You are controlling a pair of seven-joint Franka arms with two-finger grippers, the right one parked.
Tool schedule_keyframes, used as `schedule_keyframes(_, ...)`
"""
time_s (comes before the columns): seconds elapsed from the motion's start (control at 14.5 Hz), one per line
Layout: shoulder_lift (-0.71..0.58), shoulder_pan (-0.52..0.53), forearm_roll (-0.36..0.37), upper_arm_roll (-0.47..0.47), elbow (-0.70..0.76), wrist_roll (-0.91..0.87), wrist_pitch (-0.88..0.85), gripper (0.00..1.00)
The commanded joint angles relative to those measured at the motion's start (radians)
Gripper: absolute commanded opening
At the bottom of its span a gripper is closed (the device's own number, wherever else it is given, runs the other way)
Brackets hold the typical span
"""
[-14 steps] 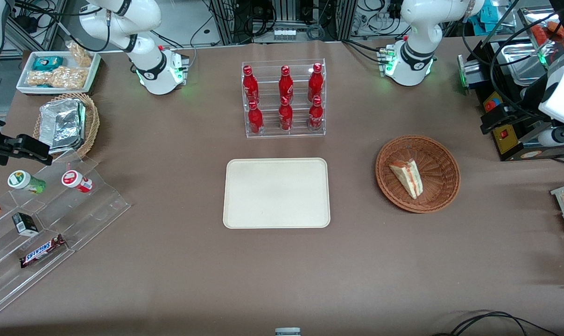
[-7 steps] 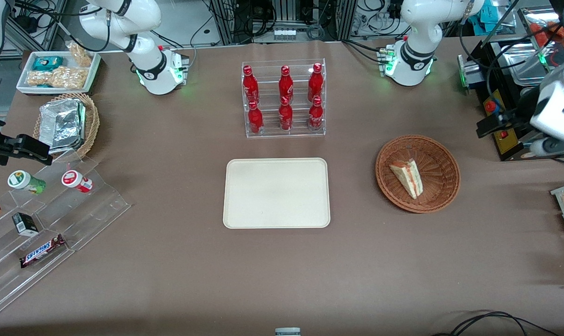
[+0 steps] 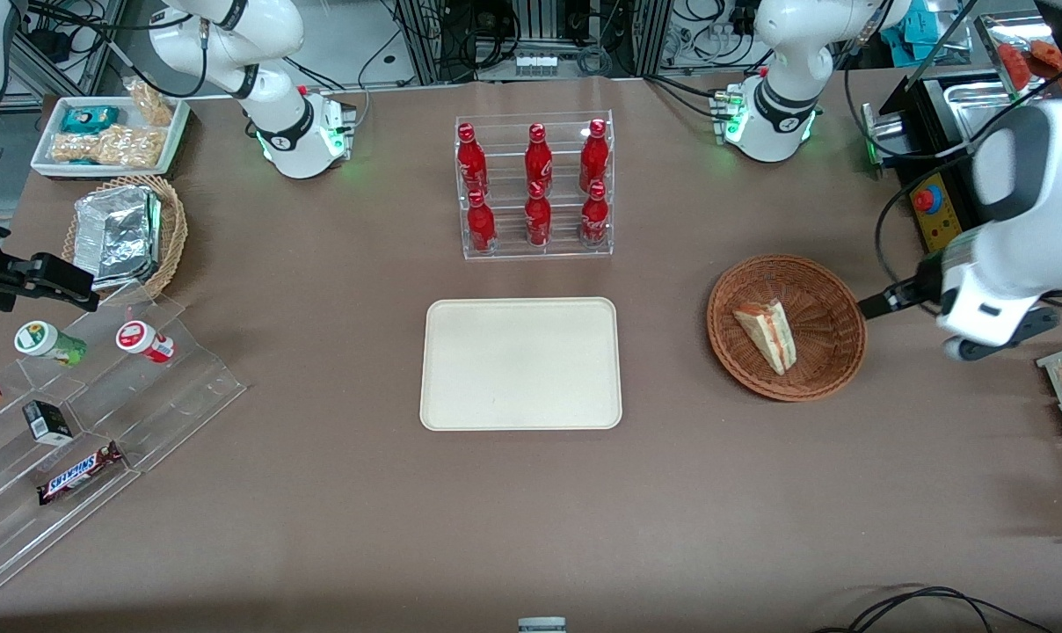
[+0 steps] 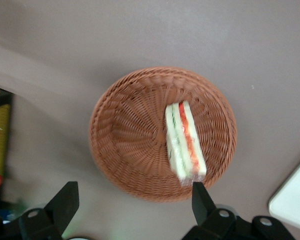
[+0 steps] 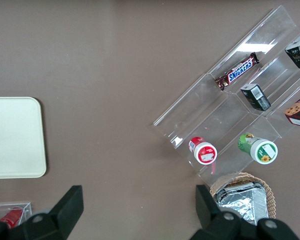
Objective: Place sandwich from basket to tray
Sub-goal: 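Move the left gripper from rest toward the wicker basket, then lower the left gripper onto the wrapped sandwich and close on it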
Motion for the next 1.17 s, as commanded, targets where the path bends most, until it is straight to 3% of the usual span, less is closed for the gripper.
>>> schedule_keyframes(0.0,-0.032,-0.008,-0.044,-0.015,-0.188,-0.194,0.227,1.0)
schedule_keyframes(0.21,-0.017,-0.063,-0.047,-0.015,-0.32,-0.259,0.427,1.0)
schedule_keyframes(1.1,0.135,-0.151,-0.047,-0.013,-0.332,-0.34,0.492,1.0)
